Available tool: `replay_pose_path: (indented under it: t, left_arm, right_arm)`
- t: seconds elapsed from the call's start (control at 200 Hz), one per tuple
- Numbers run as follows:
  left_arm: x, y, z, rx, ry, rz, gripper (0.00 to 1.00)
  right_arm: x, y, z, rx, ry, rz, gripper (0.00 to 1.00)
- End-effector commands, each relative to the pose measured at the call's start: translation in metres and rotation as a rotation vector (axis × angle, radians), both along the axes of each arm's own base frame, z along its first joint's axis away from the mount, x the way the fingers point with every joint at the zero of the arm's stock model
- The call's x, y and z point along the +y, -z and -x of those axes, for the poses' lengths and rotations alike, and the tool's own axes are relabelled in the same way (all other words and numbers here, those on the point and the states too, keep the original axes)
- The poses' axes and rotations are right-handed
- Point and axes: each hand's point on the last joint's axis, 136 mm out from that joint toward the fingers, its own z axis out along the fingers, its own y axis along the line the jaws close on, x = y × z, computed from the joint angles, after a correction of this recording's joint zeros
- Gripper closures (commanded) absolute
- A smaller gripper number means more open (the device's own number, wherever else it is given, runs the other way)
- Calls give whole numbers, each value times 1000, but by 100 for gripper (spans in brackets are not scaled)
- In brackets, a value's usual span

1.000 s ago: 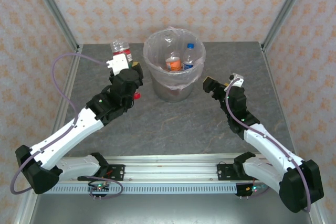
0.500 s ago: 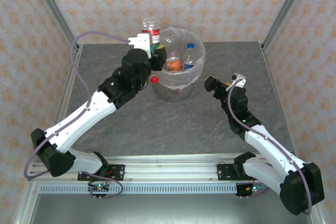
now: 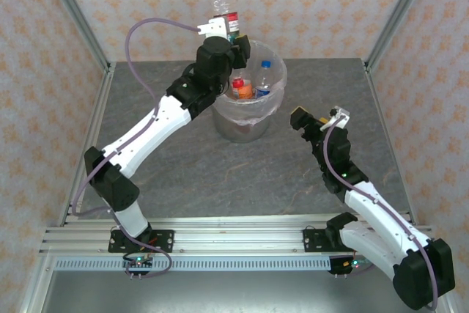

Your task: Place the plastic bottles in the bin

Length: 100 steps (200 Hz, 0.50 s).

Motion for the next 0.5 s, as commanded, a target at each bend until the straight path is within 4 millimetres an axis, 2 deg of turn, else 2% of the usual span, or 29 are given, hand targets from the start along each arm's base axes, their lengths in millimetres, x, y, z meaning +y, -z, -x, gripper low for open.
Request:
replay_pose_path:
  t: [0.0, 0.2, 0.4, 0.445, 0.495]
  left_arm:
    - [16, -2, -7, -14, -129, 136, 45]
    - [21, 19, -22, 7, -236, 176, 43]
    - [23, 48, -30, 73, -297, 158, 37]
    - [22, 53, -29, 93, -295, 162, 33]
    - [20, 53, -27, 112, -284, 162, 16]
  right_arm:
    - [-4, 4, 3, 10, 18, -8, 1]
    - [-4, 4, 5, 18, 7, 13, 1]
    - [-4, 7, 5, 27, 8, 12, 1]
    - [-5, 7, 5, 27, 11, 13, 1]
    - [-6, 8, 5, 29, 16, 17, 1]
